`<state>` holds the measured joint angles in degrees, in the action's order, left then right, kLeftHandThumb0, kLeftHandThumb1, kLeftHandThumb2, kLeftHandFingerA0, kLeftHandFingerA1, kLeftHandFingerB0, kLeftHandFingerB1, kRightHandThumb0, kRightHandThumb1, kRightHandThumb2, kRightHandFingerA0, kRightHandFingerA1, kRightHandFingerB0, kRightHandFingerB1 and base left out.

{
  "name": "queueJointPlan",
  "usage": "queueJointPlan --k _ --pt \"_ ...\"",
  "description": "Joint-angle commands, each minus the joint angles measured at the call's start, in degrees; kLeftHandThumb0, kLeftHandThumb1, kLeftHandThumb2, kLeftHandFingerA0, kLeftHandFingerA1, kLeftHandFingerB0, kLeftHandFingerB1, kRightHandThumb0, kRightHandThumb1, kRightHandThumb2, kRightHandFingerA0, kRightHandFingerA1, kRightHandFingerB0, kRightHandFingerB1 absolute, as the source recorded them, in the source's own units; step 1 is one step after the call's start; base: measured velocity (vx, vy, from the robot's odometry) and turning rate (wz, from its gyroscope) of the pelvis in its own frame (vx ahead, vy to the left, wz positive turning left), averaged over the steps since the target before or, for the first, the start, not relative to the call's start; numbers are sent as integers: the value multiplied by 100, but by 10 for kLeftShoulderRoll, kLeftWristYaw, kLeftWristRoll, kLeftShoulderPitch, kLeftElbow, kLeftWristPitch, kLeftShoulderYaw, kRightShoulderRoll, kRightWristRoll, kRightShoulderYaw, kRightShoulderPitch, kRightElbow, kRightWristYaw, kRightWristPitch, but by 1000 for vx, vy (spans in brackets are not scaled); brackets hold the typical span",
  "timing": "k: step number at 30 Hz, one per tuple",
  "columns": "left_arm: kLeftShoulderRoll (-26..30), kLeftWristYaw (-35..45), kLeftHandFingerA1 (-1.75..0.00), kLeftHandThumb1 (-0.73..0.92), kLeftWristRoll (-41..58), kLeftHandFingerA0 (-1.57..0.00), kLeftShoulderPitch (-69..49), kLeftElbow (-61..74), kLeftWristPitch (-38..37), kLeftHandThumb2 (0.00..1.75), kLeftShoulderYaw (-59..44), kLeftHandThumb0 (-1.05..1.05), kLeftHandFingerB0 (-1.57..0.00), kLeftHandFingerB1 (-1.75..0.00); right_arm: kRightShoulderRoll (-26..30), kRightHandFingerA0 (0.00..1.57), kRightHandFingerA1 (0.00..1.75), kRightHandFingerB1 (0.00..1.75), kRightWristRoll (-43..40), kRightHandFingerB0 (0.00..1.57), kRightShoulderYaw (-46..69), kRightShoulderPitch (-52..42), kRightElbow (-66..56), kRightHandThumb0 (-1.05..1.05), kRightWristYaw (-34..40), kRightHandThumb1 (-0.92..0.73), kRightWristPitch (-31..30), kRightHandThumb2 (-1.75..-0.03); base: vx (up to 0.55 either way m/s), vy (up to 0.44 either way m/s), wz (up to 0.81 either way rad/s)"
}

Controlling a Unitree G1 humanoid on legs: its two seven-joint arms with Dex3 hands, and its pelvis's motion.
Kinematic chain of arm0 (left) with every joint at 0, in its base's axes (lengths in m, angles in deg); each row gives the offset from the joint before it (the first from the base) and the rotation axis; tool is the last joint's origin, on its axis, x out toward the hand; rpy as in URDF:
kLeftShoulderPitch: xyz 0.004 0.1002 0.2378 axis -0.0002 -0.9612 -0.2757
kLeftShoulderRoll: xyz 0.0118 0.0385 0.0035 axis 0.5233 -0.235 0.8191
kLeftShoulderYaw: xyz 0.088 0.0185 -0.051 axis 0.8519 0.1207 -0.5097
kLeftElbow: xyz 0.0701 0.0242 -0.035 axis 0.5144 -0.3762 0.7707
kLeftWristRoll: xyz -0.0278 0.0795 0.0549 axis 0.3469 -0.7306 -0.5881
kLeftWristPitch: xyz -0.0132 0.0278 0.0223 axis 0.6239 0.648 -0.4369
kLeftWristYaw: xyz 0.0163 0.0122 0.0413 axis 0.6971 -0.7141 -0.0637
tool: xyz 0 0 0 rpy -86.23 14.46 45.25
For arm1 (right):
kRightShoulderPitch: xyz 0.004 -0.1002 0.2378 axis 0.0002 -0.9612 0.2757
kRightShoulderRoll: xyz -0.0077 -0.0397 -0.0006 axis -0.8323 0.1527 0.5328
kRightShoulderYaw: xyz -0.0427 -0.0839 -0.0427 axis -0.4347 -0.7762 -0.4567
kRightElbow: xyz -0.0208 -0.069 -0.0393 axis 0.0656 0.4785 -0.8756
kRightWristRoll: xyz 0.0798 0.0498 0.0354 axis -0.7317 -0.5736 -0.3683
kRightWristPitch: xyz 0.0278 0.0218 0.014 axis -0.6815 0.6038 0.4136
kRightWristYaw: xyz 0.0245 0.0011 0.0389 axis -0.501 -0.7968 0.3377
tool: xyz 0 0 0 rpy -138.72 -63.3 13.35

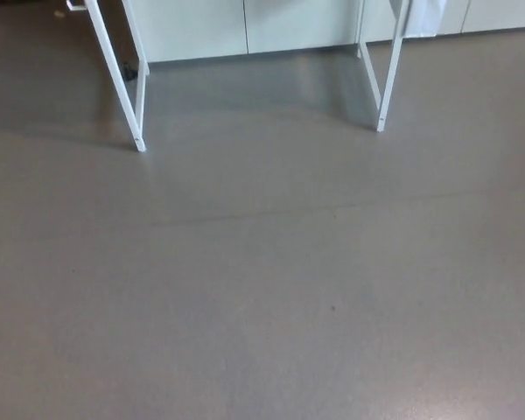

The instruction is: The robot walks towards a desk on which a file tray is kept in the middle and a stapler is kept to its right. The robot lifts the stapler using its right hand and places it on the file tray.

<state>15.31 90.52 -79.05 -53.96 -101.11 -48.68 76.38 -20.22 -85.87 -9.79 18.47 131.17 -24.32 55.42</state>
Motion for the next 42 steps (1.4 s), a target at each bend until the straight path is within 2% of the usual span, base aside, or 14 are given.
queueJointPlan --k 1,2,4,5,8,11,17,25,26,33,34,37,38,42 --pt "7 -8 -96 35 -1 -46 2 -8 -8 130 -2 -74 -12 -78 -3 27 56 38 -23 9 18 -9 -2 -51 -6 -47 5 -71 225 56 -15" --pt "7 -8 -97 35 -4 -50 1 -6 -7 130 1 -76 -11 -78 -7 8 55 49 -34 0 28 -11 -8 -29 -14 -49 1 -98 218 70 -17" --pt "7 -10 -101 34 -4 -53 3 -7 -5 133 0 -75 -12 -80 -4 7 54 49 -22 0 22 -5 0 -28 -5 -50 -5 -98 225 109 -11" --pt "6 -13 -100 34 -5 -54 2 -7 -6 131 2 -75 -12 -79 -6 14 47 35 -20 11 22 -6 1 -47 1 -51 2 -68 291 145 4" --pt "5 -16 -102 34 -2 -56 1 -7 -12 134 -1 -74 -13 -80 2 34 58 38 -6 9 9 -18 -12 -52 -2 -49 6 -74 301 157 -25" --pt "4 -15 -101 33 -1 -53 4 -6 -2 134 -2 -74 -12 -80 -1 18 51 37 -19 11 18 -19 -10 -51 -7 -50 6 -70 241 133 2" --pt "4 -20 -83 48 3 -31 7 -7 -1 130 -9 -59 0 -69 4 25 54 38 -5 12 4 -28 -28 -55 8 -47 -4 -74 118 1 7" --pt "9 -21 -87 48 -4 -36 8 -5 -3 131 -1 -61 0 -70 -8 21 53 37 -21 9 19 -21 -2 -50 -7 -48 11 -72 161 -192 4" --pt "8 -21 -89 48 -3 -43 7 -6 -8 130 -2 -61 0 -69 -6 34 59 38 -15 10 14 -19 1 -53 -1 -47 10 -73 130 -102 2" --pt "11 -14 -87 47 0 -36 4 -6 -16 130 -5 -62 0 -70 -12 16 51 37 -32 11 22 -20 12 -51 -10 -48 18 -69 115 12 -5" --pt "11 -13 -86 45 -1 -35 4 -5 -14 128 -4 -62 0 -70 -9 40 62 38 -18 10 12 -23 8 -53 0 -48 22 -73 161 126 -3" --pt "11 -17 -85 46 -4 -34 5 -4 -10 129 -1 -61 0 -69 -5 24 54 38 -10 8 3 -29 3 -55 1 -48 27 -73 199 159 6" --pt "11 -21 -90 47 -5 -46 5 -2 -8 130 -1 -61 0 -69 -5 22 52 38 -12 8 3 -29 3 -53 -1 -49 26 -73 196 164 1" --pt "11 -22 -87 50 -10 -39 9 -4 -2 131 6 -59 0 -69 -8 17 50 37 -23 11 9 -33 -5 -53 0 -49 19 -71 61 52 5"
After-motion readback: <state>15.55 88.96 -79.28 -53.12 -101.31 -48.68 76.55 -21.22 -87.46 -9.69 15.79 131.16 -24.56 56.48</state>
